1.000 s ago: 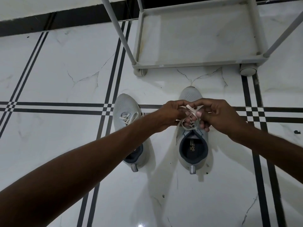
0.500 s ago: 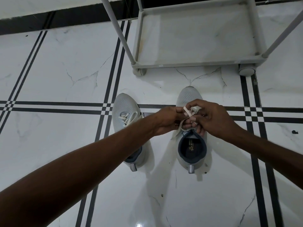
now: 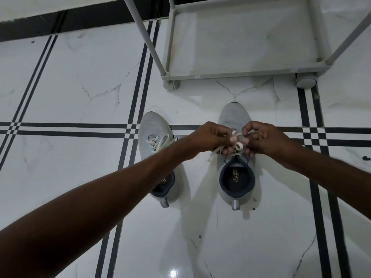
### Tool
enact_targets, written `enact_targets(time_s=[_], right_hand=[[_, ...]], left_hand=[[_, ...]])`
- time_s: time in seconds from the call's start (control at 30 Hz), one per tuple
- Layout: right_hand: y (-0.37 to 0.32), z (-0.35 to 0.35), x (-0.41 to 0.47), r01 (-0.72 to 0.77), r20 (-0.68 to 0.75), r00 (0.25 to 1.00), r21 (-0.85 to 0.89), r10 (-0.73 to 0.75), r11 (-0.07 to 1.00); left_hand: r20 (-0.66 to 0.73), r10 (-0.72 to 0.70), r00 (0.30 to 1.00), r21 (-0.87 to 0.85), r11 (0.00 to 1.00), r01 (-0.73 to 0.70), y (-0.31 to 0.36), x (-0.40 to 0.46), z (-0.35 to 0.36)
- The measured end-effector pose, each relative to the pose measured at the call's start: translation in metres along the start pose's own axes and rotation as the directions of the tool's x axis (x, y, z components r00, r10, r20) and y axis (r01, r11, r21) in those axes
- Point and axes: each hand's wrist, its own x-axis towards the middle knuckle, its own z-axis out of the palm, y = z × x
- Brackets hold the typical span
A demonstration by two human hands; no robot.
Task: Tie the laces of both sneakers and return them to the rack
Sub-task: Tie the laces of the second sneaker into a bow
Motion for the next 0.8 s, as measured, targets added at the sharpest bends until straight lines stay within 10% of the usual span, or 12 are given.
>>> enact_targets(time_s=[0.17,0.3,0.47,0.6,0.8], right_hand=[[-0.001,-0.003,0.005,-0.145,0.065,0.988,0.085,0.14,0.986],[-0.001,-0.005,0.01,-0.273,0.196,0.95,0.138,0.244,0.952],[-0.002,-0.009,0.012,-0.281,0.171,0.949,0.089,0.263,0.956],[0.008,-0.016,0.011,-0.119,-0.135,0.986,-0.178,0.095,0.977],[0.029,-0.042,0.011,-0.082,-0.313,0.944,-0.519,-0.1,0.851]], left_hand=[[-0.162,0.368,0.916,0.654,0.735,-0.179,0.003,0.002,0.013],[-0.185,0.543,0.819,0.804,0.563,-0.191,-0.006,0.003,0.033],[-0.267,0.547,0.794,0.725,0.656,-0.208,-0.01,0.005,0.037],[-0.324,0.412,0.852,0.574,0.801,-0.169,-0.012,-0.003,0.025],[-0.074,0.106,0.992,0.541,0.84,-0.05,-0.052,-0.039,-0.003]])
